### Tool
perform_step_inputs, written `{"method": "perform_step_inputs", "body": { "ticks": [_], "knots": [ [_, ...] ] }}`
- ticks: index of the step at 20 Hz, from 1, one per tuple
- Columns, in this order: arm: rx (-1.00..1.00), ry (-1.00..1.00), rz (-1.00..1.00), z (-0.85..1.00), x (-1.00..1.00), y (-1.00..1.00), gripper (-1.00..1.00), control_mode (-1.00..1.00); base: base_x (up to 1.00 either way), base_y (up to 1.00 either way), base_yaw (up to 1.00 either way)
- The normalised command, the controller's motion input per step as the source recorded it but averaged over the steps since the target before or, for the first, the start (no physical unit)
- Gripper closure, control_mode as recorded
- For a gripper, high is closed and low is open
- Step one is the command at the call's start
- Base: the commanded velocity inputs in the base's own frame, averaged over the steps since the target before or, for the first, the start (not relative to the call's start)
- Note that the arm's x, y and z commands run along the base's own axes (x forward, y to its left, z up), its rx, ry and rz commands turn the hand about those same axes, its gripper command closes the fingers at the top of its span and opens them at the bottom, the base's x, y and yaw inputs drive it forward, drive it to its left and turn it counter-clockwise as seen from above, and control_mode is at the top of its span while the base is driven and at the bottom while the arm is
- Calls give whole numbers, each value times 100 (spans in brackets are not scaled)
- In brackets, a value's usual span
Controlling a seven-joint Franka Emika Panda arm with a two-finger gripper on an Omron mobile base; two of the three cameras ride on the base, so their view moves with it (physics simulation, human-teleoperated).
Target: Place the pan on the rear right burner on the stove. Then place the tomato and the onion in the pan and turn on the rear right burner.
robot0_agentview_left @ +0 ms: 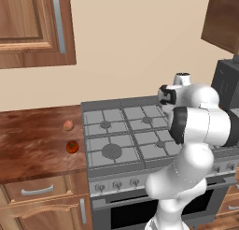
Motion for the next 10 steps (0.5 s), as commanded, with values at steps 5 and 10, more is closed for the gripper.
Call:
{"method": "perform_step_inputs", "body": {
  "ticks": [5, 10],
  "knots": [
    [6, 0, 0, -19, 19, 0, 100, -100, 0, 0, 0],
    [2, 0, 0, -24, 29, -2, 100, -100, 0, 0, 0]
  ]
}}
